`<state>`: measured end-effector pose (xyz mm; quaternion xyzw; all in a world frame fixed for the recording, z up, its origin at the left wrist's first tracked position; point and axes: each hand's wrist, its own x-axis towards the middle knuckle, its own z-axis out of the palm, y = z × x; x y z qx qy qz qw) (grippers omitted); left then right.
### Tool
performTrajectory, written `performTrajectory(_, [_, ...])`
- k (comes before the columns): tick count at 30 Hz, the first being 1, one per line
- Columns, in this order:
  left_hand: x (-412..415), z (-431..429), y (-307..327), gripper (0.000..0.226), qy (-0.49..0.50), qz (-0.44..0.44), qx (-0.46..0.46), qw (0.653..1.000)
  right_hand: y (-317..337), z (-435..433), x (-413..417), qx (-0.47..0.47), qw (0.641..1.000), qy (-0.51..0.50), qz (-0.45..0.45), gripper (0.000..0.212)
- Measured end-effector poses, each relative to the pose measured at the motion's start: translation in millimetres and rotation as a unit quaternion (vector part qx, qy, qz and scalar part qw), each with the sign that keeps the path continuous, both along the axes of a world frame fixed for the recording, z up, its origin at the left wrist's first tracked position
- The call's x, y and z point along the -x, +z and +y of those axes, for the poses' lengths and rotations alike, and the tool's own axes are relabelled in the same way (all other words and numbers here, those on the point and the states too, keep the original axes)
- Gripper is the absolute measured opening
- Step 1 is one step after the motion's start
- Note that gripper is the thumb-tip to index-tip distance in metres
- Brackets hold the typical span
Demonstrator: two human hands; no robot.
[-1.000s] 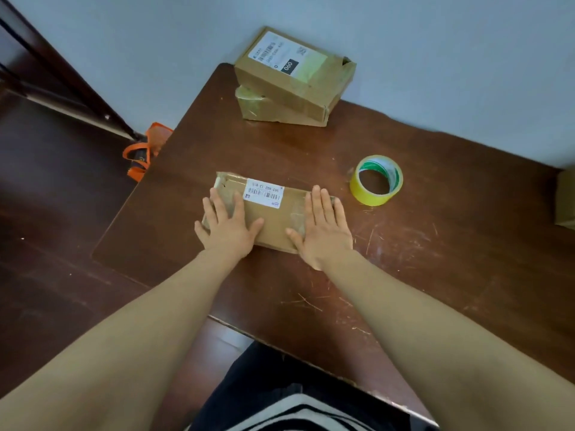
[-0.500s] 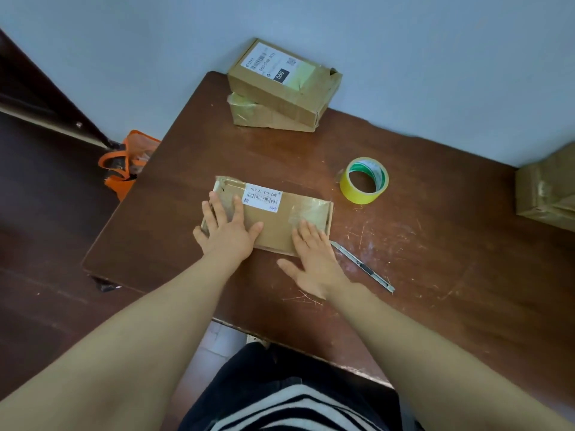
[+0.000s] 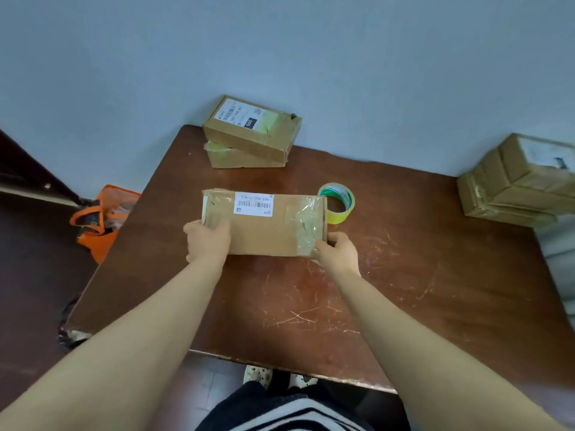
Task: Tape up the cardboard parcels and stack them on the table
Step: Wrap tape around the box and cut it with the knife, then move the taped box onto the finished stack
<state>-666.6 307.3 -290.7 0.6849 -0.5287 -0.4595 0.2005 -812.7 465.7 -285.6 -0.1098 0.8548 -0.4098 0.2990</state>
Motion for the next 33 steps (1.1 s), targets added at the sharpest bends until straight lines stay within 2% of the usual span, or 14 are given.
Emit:
performTrajectory(7, [57,6,34,0.055,-0.054,0.155,0.006,0.986,37,27,34,0.050,0.993,-0.096,0.042,0.038])
performTrajectory(9, [72,11,44,0.054,-0.078,0.188,-0.013,0.979,45,37,40,0.074,0.990,-0.116,0.037,0.046])
performTrajectory(12, [93,21,61,0.058,-0.112,0.226,-0.073,0.965,55,55,50,0.123,0.976,-0.179,-0.005,0.042])
performTrajectory(14, [103,26,66,0.061,-0.128,0.233,-0.103,0.958,58,68,55,0.144,0.965,-0.220,-0.024,0.044])
performTrajectory(16, [111,31,66,0.048,-0.141,0.227,-0.104,0.958,58,80,58,0.144,0.960,-0.241,-0.018,0.042])
performTrajectory(18, [122,39,68,0.032,-0.158,0.206,-0.082,0.962,57,94,63,0.146,0.955,-0.258,0.003,0.035])
performTrajectory(21, [138,55,66,0.027,-0.184,0.168,-0.034,0.968,58,114,71,0.133,0.945,-0.296,0.028,0.031])
performTrajectory(23, [150,68,66,0.020,-0.211,0.172,-0.021,0.962,58,125,80,0.128,0.936,-0.326,0.041,0.034])
performTrajectory(28, [189,98,72,0.023,-0.271,0.170,0.017,0.947,59,156,114,0.157,0.920,-0.355,0.058,0.035])
performTrajectory(33, [243,138,76,0.020,-0.265,0.195,0.021,0.944,59,189,166,0.193,0.905,-0.370,0.081,0.035])
